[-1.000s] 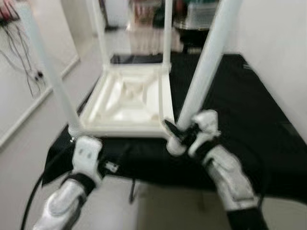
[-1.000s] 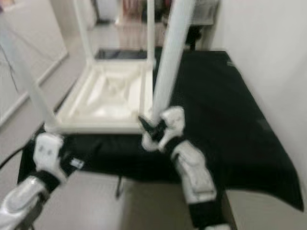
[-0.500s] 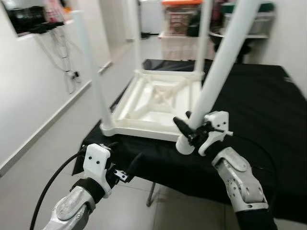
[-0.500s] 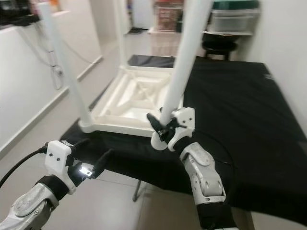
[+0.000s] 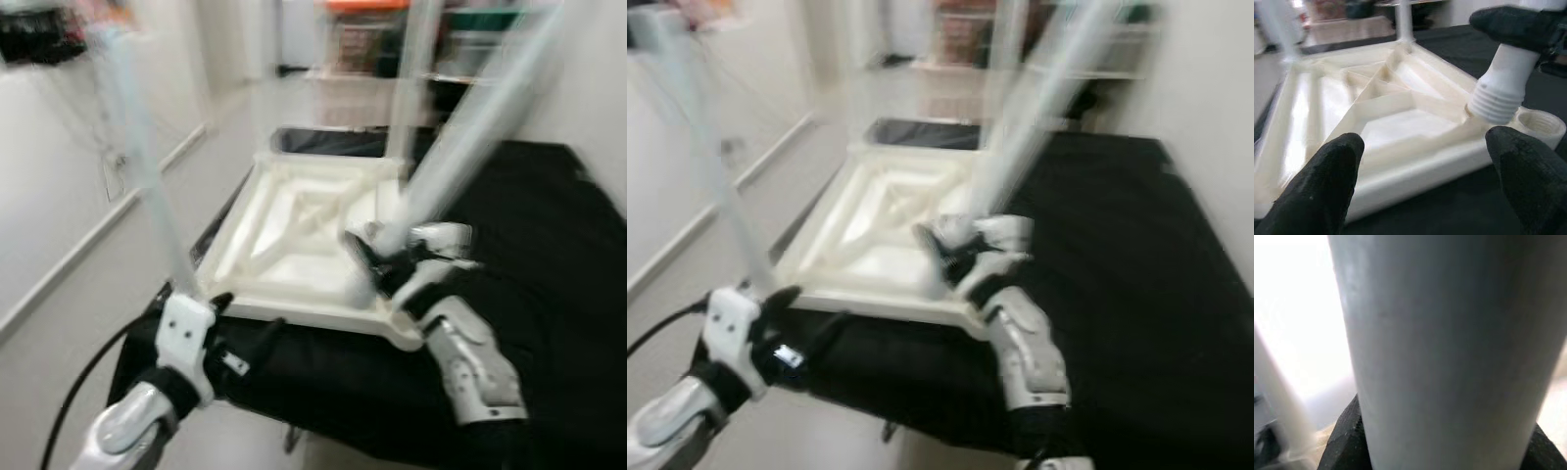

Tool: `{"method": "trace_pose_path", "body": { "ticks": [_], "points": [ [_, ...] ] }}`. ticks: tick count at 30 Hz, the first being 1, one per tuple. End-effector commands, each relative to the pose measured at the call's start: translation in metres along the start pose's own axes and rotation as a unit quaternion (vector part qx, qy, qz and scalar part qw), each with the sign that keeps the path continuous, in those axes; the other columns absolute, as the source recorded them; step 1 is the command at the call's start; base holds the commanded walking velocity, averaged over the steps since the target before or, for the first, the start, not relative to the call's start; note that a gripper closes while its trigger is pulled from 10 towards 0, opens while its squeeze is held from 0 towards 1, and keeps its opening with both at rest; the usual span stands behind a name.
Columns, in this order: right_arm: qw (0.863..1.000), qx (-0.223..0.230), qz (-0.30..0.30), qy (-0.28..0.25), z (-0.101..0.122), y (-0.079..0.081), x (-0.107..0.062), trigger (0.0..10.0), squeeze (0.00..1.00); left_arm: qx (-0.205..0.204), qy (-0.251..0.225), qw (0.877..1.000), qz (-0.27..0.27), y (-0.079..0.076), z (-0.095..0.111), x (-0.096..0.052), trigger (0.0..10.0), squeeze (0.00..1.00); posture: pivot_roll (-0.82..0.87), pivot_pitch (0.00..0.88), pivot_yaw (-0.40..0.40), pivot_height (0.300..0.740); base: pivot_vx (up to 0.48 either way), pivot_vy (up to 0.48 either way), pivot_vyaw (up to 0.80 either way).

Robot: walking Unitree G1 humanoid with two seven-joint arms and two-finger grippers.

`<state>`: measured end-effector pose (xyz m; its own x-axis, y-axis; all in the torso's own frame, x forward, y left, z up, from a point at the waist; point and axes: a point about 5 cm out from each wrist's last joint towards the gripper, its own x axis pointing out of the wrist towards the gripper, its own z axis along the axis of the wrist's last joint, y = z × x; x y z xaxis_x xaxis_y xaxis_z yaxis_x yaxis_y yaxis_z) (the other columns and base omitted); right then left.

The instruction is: Building children table

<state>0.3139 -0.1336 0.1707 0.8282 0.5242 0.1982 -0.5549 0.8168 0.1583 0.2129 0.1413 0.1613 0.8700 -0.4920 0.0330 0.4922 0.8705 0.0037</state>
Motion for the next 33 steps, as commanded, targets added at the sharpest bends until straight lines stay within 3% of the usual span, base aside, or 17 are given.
{"method": "trace_pose_path", "body": {
  "ticks": [1, 6, 14, 19, 33],
  "points": [
    [1.0, -0.003, -0.008, -0.008, 0.006, -0.008, -0.006, 10.0, 0.0, 0.0, -0.006, 1.0, -0.011, -0.004, 0.003, 0.0, 10.0, 0.0, 0.0, 0.024, 0.01, 0.74, 0.296, 0.0, 0.0],
    [1.0, 0.001, 0.027, -0.002, 0.007, -0.003, -0.007, 10.0, 0.0, 0.008, 0.001, 1.0, -0.019, -0.007, 0.002, -0.003, 10.0, 0.0, 0.0, 0.032, 0.011, 0.74, 0.118, 0.0, 0.0],
    [0.991, 0.005, 0.131, 0.023, 0.009, 0.007, -0.015, 10.0, 0.0, 0.013, 0.021, 0.998, -0.056, -0.018, 0.001, -0.009, 10.0, 0.0, 0.01, 0.048, 0.008, 0.74, 0.0, -0.474, 0.0],
    [0.99, 0.007, 0.14, 0.029, 0.008, 0.007, -0.016, 10.0, 0.0, 0.01, 0.02, 0.998, -0.059, -0.019, 0.001, -0.01, 10.0, 0.0, 0.01, 0.052, 0.007, 0.74, 0.0, -0.352, 0.0],
    [0.985, 0.005, 0.162, 0.054, 0.002, 0.01, -0.019, 10.0, 0.0, -0.005, 0.049, 0.998, -0.041, -0.015, -0.004, -0.01, 10.0, 0.0, 0.0, 0.047, 0.004, 0.74, 0.0, 0.0, 0.0]
  ]
}}
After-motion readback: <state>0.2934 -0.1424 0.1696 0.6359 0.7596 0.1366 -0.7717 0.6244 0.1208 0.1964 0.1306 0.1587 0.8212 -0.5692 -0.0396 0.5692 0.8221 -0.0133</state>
